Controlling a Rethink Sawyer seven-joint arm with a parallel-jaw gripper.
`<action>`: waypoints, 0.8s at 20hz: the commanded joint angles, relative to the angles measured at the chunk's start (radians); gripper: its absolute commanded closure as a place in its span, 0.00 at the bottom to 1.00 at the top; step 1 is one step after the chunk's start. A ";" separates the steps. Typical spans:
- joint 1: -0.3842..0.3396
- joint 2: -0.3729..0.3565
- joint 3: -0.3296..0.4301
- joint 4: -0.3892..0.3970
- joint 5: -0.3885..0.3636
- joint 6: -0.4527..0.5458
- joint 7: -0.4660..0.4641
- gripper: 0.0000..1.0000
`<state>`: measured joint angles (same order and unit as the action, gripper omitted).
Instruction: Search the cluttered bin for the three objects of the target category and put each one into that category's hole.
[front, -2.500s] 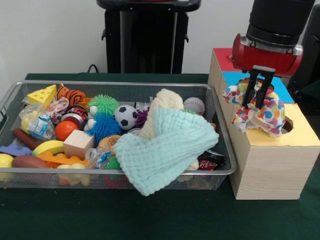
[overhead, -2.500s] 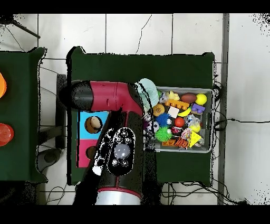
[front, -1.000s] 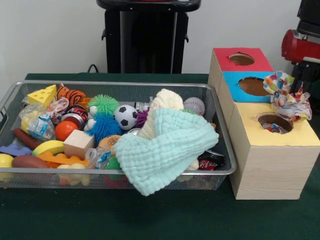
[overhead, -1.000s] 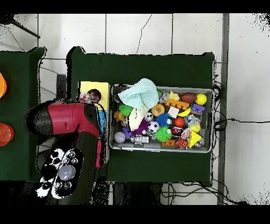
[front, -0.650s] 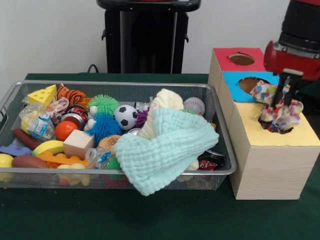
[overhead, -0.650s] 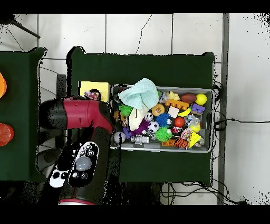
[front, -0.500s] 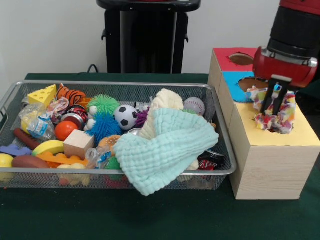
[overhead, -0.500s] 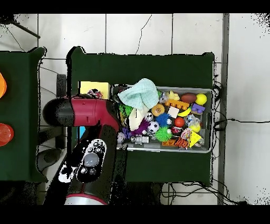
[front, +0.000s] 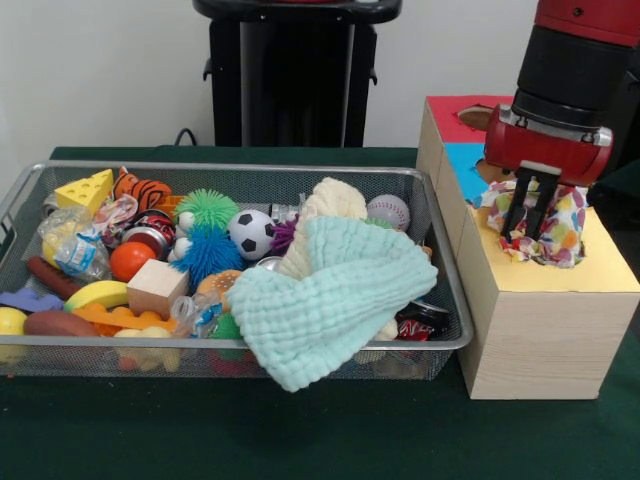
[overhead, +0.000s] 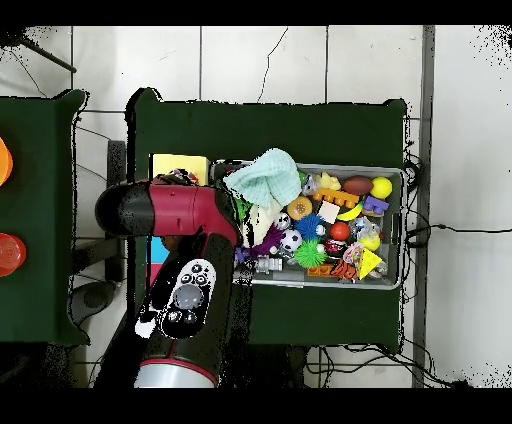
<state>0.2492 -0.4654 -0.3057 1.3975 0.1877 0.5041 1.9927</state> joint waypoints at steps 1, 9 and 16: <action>-0.053 0.062 0.089 0.129 -0.008 -0.095 0.155 1.00; -0.027 0.166 0.064 0.111 -0.007 -0.154 0.207 1.00; 0.017 0.229 0.048 0.054 0.021 -0.174 0.252 1.00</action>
<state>0.2656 -0.4531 -0.3223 1.4006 0.1922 0.4663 1.9927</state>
